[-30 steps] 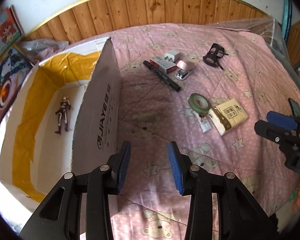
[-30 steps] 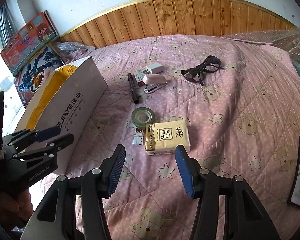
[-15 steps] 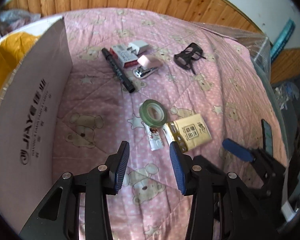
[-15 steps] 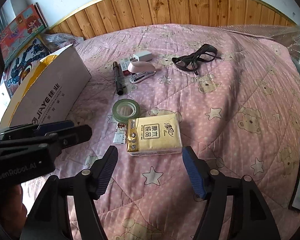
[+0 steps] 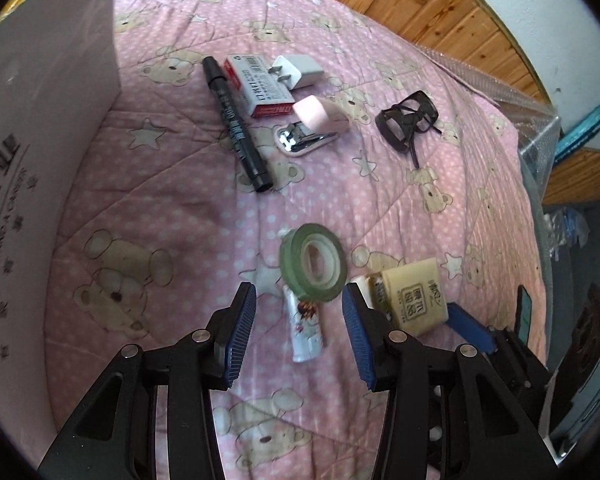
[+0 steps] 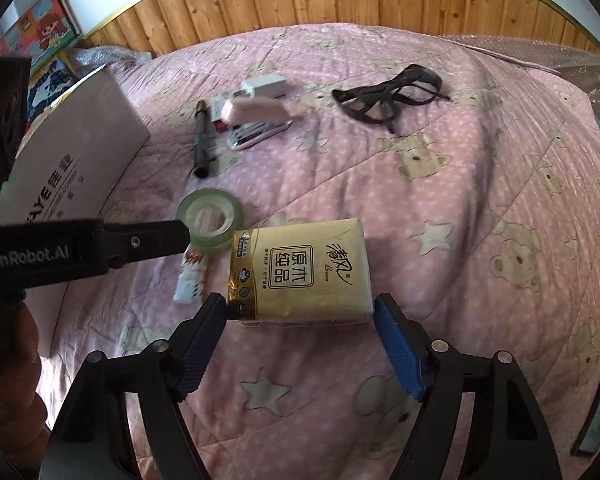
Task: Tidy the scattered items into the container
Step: 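Grasp the green tape roll with left tool while right tool approaches the tissue pack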
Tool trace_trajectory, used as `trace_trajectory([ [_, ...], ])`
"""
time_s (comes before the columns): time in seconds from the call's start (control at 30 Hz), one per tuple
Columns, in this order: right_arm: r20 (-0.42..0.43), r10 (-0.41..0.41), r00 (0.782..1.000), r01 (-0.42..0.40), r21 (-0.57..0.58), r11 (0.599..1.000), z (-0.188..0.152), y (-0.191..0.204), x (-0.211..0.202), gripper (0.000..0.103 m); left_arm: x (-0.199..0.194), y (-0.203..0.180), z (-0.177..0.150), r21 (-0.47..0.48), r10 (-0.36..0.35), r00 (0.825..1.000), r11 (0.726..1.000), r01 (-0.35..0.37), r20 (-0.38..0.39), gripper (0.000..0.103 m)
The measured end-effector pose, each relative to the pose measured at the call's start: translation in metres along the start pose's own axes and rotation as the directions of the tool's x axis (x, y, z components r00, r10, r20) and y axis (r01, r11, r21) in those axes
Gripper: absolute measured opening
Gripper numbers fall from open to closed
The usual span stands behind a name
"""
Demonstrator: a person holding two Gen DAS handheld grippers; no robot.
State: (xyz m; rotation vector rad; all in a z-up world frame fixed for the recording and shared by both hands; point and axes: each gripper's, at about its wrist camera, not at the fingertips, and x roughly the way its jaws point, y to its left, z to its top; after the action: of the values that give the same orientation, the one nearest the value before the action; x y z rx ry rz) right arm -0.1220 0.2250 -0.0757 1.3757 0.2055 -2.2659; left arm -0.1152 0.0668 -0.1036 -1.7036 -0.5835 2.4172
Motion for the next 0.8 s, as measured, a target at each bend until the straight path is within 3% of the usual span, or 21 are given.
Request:
trace_trajectory([
  [0.1,0.007,-0.008,1.0,0.008,0.032,0.999,0.008,-0.018,-0.002,0.063,0.009,-0.006,0.006,0.012,-0.006,1.0,1.0,0.006,0.0,0.047],
  [0.23,0.008,0.009,1.0,-0.01,0.048,0.999,0.015,-0.033,-0.002,0.063,0.02,-0.017,0.01,0.052,0.007,1.0,0.999,-0.007,0.009,0.047],
  [0.33,0.007,0.049,0.999,-0.049,0.011,0.999,0.018,-0.026,0.0,0.068,0.023,-0.02,0.013,0.065,0.001,1.0,0.998,-0.003,0.024,0.047],
  [0.4,0.002,0.064,0.998,-0.064,-0.036,0.997,0.017,-0.017,0.005,0.078,0.024,-0.02,0.016,0.068,-0.008,0.999,0.998,0.006,0.033,0.047],
  [0.6,-0.008,0.068,0.998,-0.068,-0.116,0.991,0.014,0.002,0.019,0.079,0.025,-0.03,0.022,0.087,-0.053,0.998,0.995,0.049,0.039,0.046],
  [0.63,-0.008,0.074,0.997,-0.074,-0.099,0.992,0.016,-0.001,0.019,0.077,0.024,-0.033,0.023,0.094,-0.062,0.997,0.994,0.057,0.046,0.046],
  [0.7,0.004,0.079,0.997,-0.078,-0.058,0.995,0.02,-0.012,0.014,0.06,0.019,-0.038,0.023,0.117,-0.09,0.994,0.99,0.082,0.064,0.046],
  [0.8,0.015,0.063,0.998,-0.063,-0.018,0.998,0.025,-0.03,0.008,0.043,0.018,-0.048,0.023,0.155,-0.117,0.991,0.982,0.105,0.067,0.045],
])
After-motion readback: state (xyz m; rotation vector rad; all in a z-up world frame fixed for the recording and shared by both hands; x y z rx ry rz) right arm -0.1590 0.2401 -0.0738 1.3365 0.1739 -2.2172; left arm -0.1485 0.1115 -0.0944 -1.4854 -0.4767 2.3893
